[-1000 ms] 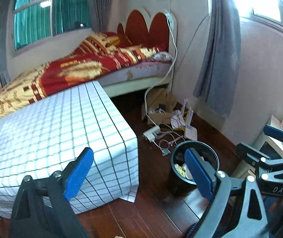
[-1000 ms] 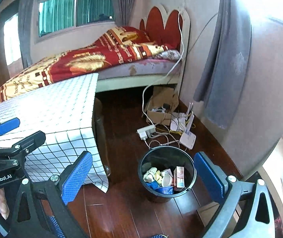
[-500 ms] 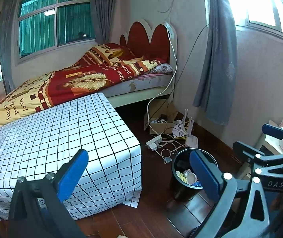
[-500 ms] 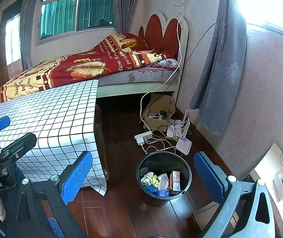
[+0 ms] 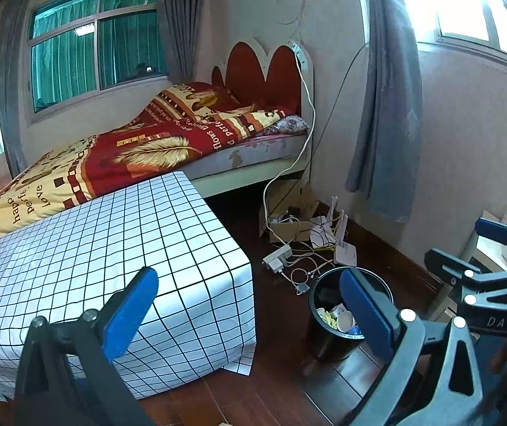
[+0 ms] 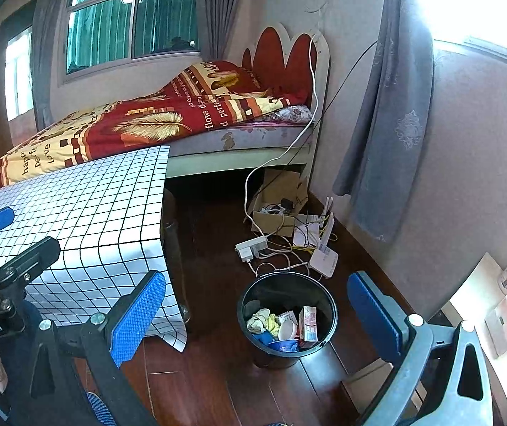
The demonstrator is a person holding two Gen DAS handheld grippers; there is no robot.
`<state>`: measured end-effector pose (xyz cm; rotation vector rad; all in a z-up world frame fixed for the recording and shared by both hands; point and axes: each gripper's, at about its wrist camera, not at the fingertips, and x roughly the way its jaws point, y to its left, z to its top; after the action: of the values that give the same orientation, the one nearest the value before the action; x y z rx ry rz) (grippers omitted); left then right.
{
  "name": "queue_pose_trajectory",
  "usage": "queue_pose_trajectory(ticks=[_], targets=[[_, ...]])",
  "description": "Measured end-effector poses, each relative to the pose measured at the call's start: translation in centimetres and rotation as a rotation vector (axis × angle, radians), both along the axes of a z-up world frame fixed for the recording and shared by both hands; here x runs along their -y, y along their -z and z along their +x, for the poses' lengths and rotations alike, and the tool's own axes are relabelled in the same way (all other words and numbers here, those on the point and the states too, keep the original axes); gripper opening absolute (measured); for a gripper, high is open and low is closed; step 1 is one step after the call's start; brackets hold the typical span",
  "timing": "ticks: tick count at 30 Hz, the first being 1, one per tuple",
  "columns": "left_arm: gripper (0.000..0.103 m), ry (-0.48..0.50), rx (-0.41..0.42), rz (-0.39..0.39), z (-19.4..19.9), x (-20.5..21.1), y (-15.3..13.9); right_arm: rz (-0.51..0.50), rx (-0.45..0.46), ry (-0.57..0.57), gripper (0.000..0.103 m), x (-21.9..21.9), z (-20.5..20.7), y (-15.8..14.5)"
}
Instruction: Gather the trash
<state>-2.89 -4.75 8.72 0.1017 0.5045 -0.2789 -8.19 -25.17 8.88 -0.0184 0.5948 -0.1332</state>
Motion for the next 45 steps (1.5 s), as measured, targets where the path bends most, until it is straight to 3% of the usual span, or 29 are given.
queue_pose_trajectory(ticks=[45], targets=[[0.103, 0.010, -0.003, -0.004, 0.46, 0.52, -0.15, -0.004, 0.002, 0.001, 0.103, 0.83, -0.06, -0.13]])
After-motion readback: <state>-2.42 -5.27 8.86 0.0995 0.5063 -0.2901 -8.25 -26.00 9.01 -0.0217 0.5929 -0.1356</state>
